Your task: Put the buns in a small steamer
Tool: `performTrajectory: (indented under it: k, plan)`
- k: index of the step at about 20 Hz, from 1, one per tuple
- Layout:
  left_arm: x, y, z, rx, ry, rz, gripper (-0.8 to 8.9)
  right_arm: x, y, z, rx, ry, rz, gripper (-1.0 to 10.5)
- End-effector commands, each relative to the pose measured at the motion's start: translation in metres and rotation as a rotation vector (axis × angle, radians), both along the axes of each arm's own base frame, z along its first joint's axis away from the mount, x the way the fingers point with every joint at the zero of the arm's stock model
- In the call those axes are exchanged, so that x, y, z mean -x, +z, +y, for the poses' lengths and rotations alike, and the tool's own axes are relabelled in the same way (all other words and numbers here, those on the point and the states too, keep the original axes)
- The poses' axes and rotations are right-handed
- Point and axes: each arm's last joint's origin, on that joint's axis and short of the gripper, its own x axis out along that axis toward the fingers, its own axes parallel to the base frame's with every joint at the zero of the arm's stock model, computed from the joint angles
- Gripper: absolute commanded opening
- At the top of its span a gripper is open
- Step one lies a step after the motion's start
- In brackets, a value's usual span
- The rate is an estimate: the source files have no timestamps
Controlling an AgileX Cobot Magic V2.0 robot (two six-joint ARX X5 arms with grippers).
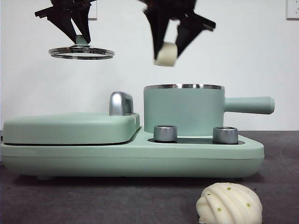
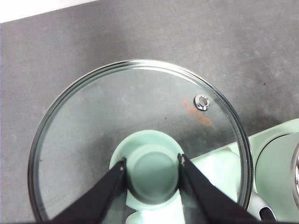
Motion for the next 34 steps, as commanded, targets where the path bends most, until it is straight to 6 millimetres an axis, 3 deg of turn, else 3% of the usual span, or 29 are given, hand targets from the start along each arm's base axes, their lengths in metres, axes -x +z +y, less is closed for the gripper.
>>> performTrajectory:
  k: [1,9,12,17,20,23,28,31,34]
  plan:
    - [0.006,0.014,0.0,0.022,0.0,-0.065,0.16,-0.013,-0.016,-0.001,0.049,0.002,0.079,1.7]
    - [0.005,0.014,0.0,0.022,0.0,-0.067,0.16,-0.042,-0.074,0.007,0.115,0.029,0.198,1.7]
    - [0.005,0.014,0.0,0.022,0.001,-0.068,0.16,-0.044,-0.082,0.009,0.124,0.032,0.217,2.0]
    - [0.004,0.015,0.0,0.025,0.001,-0.081,0.16,-0.045,-0.083,0.009,0.126,0.033,0.217,4.0]
    - [0.004,0.015,0.0,0.025,0.001,-0.082,0.16,-0.045,-0.082,0.009,0.124,0.032,0.214,4.4]
    - [0.004,0.015,0.0,0.025,0.002,-0.082,0.16,-0.045,-0.065,0.006,0.095,0.026,0.166,4.4]
    - [0.004,0.015,0.0,0.028,0.004,-0.08,0.16,-0.033,-0.012,-0.008,0.02,0.0,0.043,4.4]
    - [0.004,0.015,0.0,0.027,0.004,-0.08,0.16,-0.007,0.023,-0.023,-0.013,0.0,-0.025,5.1]
    - [0.004,0.015,0.0,0.03,0.006,-0.078,0.16,0.033,0.054,-0.045,-0.044,0.003,-0.078,5.1]
